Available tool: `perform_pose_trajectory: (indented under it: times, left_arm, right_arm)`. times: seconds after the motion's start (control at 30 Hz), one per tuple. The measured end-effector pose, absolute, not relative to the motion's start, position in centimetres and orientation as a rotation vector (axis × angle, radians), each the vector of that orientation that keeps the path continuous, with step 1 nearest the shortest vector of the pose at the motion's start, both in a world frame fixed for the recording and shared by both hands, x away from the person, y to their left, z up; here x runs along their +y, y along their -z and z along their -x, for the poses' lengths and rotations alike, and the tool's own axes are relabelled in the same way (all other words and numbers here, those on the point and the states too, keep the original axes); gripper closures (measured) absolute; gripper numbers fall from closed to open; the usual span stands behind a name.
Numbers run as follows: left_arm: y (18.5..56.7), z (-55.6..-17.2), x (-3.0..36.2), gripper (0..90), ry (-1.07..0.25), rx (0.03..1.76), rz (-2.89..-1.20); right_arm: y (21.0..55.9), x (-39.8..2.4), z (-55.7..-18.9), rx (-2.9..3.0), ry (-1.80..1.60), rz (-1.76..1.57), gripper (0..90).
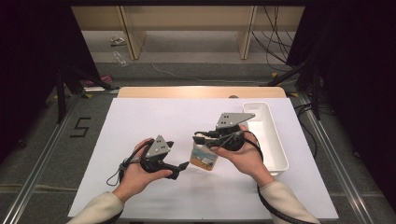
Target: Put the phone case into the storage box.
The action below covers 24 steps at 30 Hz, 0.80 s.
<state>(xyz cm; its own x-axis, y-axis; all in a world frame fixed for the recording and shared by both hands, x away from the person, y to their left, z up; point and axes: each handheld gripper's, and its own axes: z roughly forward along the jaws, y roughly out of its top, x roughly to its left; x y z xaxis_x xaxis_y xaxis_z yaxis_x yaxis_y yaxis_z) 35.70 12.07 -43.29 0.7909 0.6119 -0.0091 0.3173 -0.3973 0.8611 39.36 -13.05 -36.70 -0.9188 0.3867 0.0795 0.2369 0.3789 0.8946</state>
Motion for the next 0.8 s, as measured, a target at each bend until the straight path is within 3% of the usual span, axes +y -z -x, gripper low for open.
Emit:
perform_pose_trajectory:
  times: [0.8]
  left_arm:
    - [43.86, -35.81, 11.6, 16.7, -0.36, 0.616, -2.029]
  right_arm:
    - [36.72, -12.99, -39.36, 2.582, -1.532, -0.474, 79.4]
